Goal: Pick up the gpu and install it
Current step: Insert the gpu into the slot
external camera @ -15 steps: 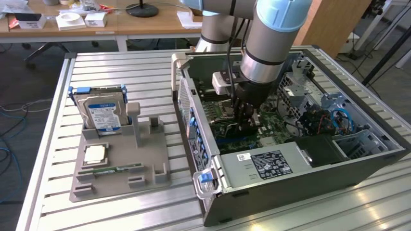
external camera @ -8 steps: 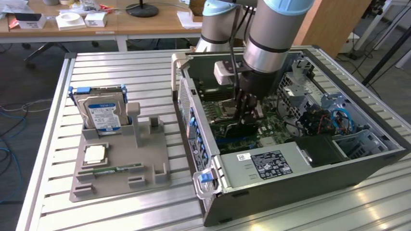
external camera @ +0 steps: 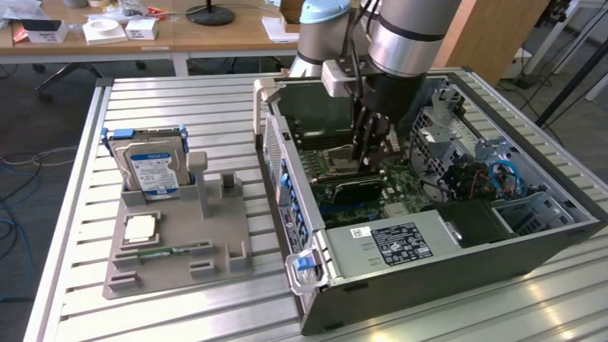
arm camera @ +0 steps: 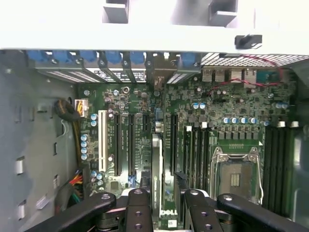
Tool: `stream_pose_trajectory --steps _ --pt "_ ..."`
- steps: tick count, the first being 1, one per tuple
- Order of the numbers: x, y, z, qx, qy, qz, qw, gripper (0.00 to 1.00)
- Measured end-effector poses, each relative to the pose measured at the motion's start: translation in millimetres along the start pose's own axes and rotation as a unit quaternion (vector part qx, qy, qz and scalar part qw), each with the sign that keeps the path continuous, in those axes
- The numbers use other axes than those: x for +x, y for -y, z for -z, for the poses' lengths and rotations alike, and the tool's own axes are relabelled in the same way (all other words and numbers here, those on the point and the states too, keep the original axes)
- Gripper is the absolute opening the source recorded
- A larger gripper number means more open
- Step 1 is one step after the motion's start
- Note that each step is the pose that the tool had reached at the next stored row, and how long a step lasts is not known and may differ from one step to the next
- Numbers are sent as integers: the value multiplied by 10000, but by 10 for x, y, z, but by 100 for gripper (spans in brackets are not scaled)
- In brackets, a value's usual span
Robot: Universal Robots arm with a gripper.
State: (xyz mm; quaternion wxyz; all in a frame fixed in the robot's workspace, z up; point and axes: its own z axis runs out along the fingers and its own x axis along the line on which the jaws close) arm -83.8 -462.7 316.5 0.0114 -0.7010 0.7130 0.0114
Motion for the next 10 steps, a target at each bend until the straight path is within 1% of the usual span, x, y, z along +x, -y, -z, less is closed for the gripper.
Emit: stream_pose_trajectory --steps 4,10 --pt "-4 0 121 0 0 0 10000 33" --pt "-9 0 273 0 0 0 10000 33"
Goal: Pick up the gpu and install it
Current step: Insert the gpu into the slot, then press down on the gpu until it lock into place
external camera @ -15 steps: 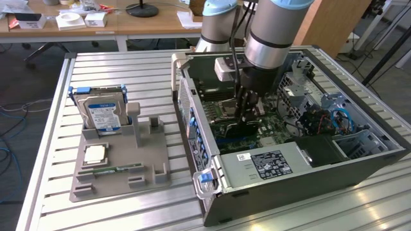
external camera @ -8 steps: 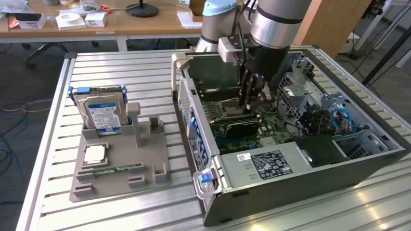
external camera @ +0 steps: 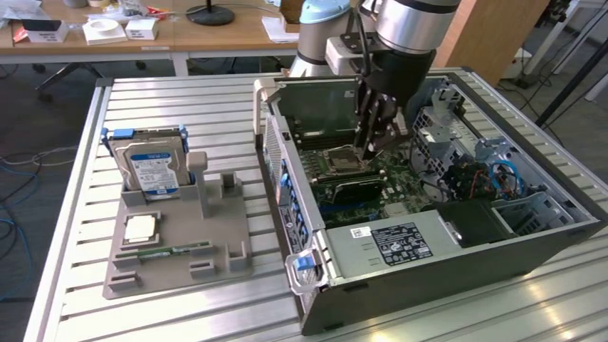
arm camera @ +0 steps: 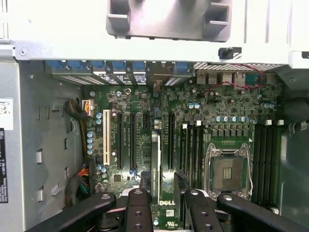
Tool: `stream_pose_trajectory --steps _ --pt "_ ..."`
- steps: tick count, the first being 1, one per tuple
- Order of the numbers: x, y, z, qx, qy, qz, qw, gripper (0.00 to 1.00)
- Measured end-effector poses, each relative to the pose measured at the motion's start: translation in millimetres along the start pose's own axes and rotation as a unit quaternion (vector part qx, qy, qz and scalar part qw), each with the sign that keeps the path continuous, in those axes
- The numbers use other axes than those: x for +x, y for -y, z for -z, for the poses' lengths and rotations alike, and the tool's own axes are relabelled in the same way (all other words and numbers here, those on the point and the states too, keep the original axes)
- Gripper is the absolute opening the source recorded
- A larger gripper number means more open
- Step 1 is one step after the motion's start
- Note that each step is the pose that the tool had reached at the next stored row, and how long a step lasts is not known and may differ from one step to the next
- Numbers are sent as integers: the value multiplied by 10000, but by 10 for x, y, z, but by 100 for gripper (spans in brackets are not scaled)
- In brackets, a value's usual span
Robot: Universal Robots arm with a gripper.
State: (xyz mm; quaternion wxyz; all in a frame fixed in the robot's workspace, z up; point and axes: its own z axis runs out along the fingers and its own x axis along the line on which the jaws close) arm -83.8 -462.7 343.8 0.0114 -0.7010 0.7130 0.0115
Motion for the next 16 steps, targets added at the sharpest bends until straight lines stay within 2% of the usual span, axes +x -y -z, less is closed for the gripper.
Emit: stream_pose_trajectory --steps 16 --pt "0 0 11 0 0 0 10000 32"
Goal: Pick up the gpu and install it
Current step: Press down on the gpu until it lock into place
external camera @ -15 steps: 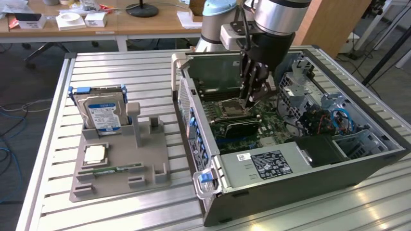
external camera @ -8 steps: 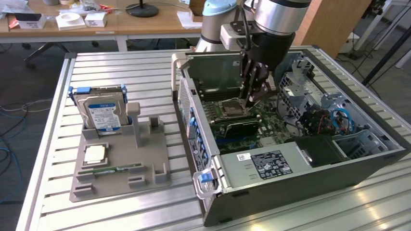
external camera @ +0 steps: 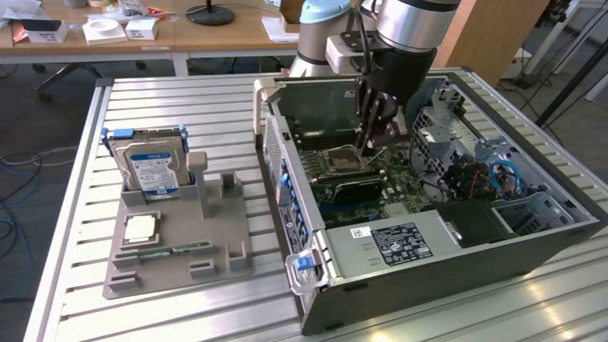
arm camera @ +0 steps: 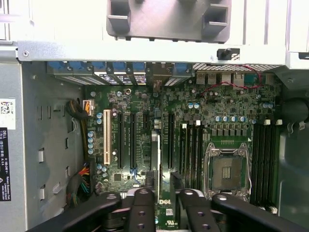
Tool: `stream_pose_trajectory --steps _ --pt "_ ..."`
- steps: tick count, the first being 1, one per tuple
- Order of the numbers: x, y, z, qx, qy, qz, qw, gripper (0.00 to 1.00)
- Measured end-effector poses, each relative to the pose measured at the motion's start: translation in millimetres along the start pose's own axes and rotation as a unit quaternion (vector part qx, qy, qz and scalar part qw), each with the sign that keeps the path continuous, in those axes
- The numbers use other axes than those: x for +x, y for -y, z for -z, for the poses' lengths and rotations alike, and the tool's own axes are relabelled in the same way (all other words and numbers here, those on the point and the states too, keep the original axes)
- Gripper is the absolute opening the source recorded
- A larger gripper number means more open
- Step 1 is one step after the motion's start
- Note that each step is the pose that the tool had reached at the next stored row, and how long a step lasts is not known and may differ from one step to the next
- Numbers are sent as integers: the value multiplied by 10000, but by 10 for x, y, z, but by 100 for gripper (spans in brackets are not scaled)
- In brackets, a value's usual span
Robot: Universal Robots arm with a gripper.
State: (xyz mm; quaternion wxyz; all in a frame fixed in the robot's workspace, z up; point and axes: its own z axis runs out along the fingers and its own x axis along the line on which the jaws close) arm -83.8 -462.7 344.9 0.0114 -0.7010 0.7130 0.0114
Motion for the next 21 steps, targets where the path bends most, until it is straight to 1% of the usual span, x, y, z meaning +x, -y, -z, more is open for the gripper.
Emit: stream_pose_trajectory --steps 2,3,4,5,13,14,21 --pt "0 0 0 0 0 0 10000 19" --pt "0 0 0 0 0 0 10000 19" --pt "0 0 0 0 0 0 10000 13" --pt "0 0 0 0 0 0 10000 10" --pt "0 0 -1 0 0 0 10000 10" --pt "-2 0 -4 0 4 0 10000 10" --pt "-47 0 -17 0 8 0 10000 10"
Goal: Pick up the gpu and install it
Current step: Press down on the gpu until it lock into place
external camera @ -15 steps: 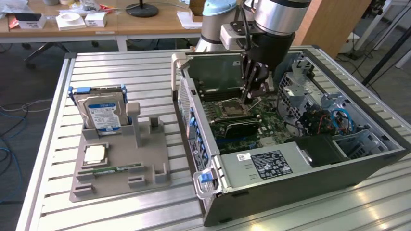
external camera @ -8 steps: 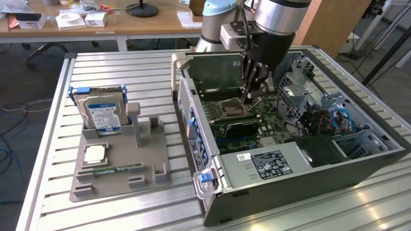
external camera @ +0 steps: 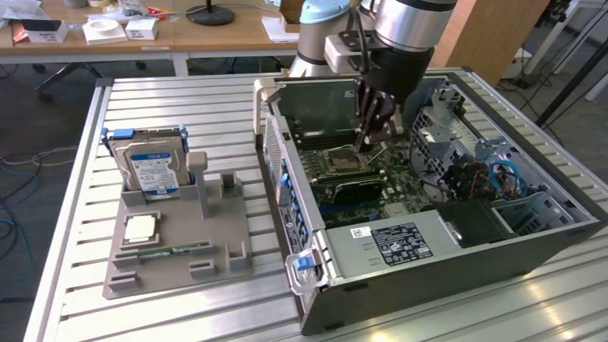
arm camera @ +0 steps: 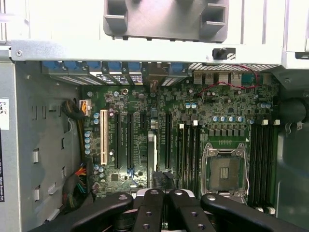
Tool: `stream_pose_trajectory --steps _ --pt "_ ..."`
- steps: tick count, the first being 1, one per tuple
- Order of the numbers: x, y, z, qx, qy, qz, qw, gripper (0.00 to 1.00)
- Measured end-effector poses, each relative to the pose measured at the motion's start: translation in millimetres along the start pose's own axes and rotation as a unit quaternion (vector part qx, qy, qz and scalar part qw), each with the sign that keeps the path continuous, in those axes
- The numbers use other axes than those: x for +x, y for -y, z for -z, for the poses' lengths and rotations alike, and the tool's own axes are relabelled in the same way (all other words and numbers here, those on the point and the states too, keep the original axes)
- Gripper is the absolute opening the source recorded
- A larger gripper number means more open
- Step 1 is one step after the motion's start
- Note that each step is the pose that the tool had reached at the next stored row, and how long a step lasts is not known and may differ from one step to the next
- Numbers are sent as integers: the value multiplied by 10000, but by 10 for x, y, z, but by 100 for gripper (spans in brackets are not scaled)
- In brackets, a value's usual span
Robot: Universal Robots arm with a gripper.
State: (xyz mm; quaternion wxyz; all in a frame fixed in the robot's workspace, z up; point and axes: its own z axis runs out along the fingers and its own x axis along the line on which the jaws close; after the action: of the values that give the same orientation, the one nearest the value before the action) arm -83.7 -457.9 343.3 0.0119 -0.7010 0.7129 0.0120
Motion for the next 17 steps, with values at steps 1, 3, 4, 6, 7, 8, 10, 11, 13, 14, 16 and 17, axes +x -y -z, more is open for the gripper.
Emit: stream_pose_trajectory --steps 1,3,4,6,7,8,10,11,13,14,16,17 --pt "-3 0 -2 0 3 0 10000 10" --pt "-3 0 -2 0 6 0 10000 10" --pt "-3 -1 -6 0 14 0 10000 10" --pt "-2 -2 -34 0 32 -1 10000 10" --pt "-2 -2 -52 0 36 -1 10000 10" --pt "-1 -2 -70 0 42 0 10000 10" --pt "0 -3 -106 0 50 -1 10000 10" --pt "1 -3 -123 0 54 -1 10000 10" --pt "2 -4 -153 0 59 -1 10000 10" --pt "2 -3 -162 0 61 0 10000 10" --pt "2 -4 -168 -1 60 0 10000 10" --pt "2 -4 -168 -1 60 0 10000 10"
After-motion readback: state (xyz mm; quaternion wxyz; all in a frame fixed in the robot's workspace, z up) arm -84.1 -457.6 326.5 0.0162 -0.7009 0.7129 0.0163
